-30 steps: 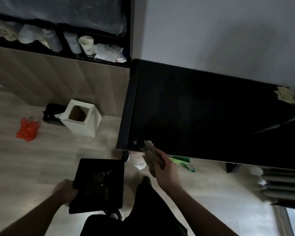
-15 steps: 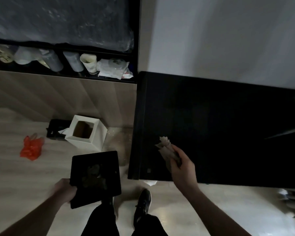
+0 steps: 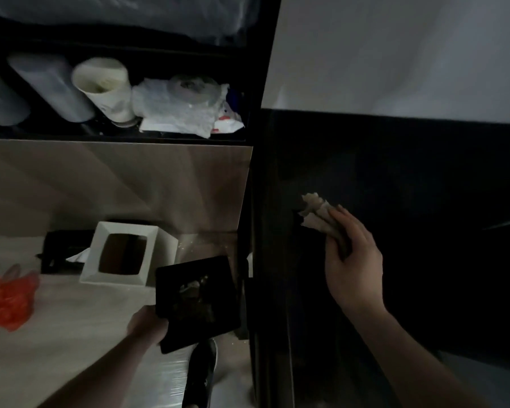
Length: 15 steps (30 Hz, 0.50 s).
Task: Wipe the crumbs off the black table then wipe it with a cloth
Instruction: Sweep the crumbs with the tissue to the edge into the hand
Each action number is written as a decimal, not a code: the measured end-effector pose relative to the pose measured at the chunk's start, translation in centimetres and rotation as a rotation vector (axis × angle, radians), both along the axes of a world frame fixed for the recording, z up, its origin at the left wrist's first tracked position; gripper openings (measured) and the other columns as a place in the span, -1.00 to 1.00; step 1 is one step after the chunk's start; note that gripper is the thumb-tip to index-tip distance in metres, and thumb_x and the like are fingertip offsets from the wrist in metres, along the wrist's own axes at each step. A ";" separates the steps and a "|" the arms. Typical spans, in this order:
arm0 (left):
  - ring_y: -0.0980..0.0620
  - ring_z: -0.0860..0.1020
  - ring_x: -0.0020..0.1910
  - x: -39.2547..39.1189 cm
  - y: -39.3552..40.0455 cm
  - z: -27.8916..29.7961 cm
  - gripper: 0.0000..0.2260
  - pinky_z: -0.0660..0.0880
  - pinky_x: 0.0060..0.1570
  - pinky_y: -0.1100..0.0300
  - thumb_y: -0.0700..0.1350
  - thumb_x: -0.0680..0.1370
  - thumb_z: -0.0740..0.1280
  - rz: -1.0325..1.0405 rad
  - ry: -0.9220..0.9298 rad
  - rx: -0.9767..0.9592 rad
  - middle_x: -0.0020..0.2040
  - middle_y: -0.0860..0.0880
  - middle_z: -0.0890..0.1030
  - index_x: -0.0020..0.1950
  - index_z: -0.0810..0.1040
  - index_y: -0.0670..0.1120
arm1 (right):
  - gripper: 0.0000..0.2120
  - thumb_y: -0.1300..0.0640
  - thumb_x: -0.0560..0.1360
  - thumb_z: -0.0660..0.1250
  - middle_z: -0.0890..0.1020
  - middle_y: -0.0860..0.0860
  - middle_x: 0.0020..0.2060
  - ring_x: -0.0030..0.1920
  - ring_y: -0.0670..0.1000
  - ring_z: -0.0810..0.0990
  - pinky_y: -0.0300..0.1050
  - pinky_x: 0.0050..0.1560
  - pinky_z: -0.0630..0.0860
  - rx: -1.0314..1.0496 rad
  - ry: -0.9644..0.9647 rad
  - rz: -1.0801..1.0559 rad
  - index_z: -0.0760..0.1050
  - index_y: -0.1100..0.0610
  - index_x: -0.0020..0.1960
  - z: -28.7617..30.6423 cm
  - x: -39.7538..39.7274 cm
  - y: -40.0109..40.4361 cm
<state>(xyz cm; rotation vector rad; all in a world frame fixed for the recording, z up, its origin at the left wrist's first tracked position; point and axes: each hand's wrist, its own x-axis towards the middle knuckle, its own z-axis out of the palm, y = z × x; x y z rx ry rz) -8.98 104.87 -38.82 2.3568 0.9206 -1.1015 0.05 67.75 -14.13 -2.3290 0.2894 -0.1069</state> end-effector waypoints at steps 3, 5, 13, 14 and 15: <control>-0.14 0.72 -0.23 2.2 0.0 -5.1 -0.81 0.66 -0.17 0.06 -0.11 0.51 0.28 0.025 0.005 -0.002 -0.24 -0.13 0.73 -0.06 0.70 -0.10 | -0.48 0.21 0.60 0.36 0.40 -0.19 0.53 0.54 -0.13 0.31 0.09 0.56 0.27 -0.145 0.023 0.047 0.42 -0.07 0.53 -2.9 0.8 0.7; -0.15 0.73 -0.21 3.4 0.0 -8.3 -0.81 0.69 -0.11 0.00 -0.11 0.48 0.30 0.032 0.003 -0.003 -0.24 -0.14 0.73 -0.05 0.69 -0.11 | -0.42 0.17 0.59 0.38 0.34 -0.17 0.57 0.59 -0.10 0.24 0.09 0.57 0.21 -0.240 -0.007 0.067 0.36 -0.07 0.57 -4.4 0.6 1.0; -0.08 0.67 -0.31 8.2 -0.3 -16.4 -0.84 0.55 -0.35 0.15 -0.18 0.52 0.31 -0.016 0.010 -0.031 -0.24 -0.14 0.68 0.02 0.66 -0.13 | -0.39 0.01 0.53 0.31 0.31 -0.26 0.57 0.60 -0.16 0.20 -0.03 0.54 0.17 -0.312 -0.062 0.051 0.33 -0.14 0.58 -5.5 0.7 1.5; -0.08 0.66 -0.31 8.5 0.0 -17.3 -0.84 0.56 -0.34 0.15 -0.18 0.51 0.31 -0.016 0.018 -0.028 -0.24 -0.14 0.68 0.01 0.67 -0.13 | -0.39 0.01 0.53 0.32 0.32 -0.26 0.57 0.60 -0.16 0.20 -0.02 0.54 0.18 -0.311 -0.065 0.049 0.34 -0.14 0.57 -5.6 0.7 1.6; -0.09 0.67 -0.29 8.6 0.4 -18.4 -0.83 0.59 -0.30 0.14 -0.16 0.49 0.31 -0.009 0.025 -0.026 -0.23 -0.14 0.68 0.00 0.67 -0.13 | -0.39 0.01 0.53 0.31 0.32 -0.26 0.57 0.60 -0.16 0.20 -0.02 0.54 0.18 -0.308 -0.068 0.048 0.34 -0.14 0.57 -5.7 0.7 1.6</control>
